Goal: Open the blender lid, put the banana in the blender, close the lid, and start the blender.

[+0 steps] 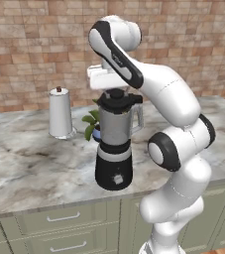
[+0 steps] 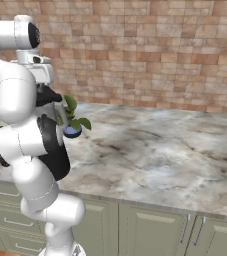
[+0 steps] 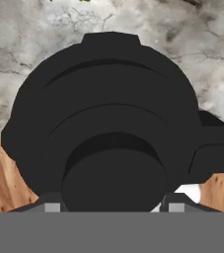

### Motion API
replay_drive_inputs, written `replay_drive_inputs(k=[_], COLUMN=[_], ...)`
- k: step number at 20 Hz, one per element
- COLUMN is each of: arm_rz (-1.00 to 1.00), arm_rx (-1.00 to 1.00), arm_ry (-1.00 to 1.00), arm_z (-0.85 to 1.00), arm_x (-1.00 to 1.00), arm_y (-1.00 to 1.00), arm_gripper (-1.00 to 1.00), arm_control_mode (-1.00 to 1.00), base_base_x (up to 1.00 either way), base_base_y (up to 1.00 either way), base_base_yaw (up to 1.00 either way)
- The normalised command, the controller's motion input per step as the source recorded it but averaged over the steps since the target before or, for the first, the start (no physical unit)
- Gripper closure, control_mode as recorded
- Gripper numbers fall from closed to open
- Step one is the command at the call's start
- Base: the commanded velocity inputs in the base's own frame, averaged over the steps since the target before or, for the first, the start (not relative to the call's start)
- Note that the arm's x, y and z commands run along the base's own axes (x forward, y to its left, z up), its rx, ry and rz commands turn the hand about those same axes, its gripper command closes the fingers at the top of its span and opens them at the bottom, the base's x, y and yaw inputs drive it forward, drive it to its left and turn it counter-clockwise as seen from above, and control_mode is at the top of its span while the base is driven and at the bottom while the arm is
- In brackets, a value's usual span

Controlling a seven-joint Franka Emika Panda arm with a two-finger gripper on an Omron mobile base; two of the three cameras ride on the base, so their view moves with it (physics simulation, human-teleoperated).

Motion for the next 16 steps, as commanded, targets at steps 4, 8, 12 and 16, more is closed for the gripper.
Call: replay_drive_inputs(k=[4, 8, 12, 16], arm_rz=[0.00, 0.00, 0.00, 0.00], arm_rx=[0.00, 0.00, 0.00, 0.00], arm_ry=[0.07, 0.06, 0.09, 0.03], arm_z=[0.17, -0.01, -0.07, -0.12], arm_x=[-0.02, -0.09, -0.04, -0.02], arm_y=[0.00, 0.00, 0.00, 0.00], arm_gripper=[1.00, 1.00, 1.00, 1.00], arm_control_mode=[-1.00, -1.00, -1.00, -1.00], base_base_x=[0.00, 0.00, 0.00, 0.00], base_base_y=[0.00, 0.00, 0.00, 0.00], base_base_yaw=[0.00, 0.00, 0.00, 0.00])
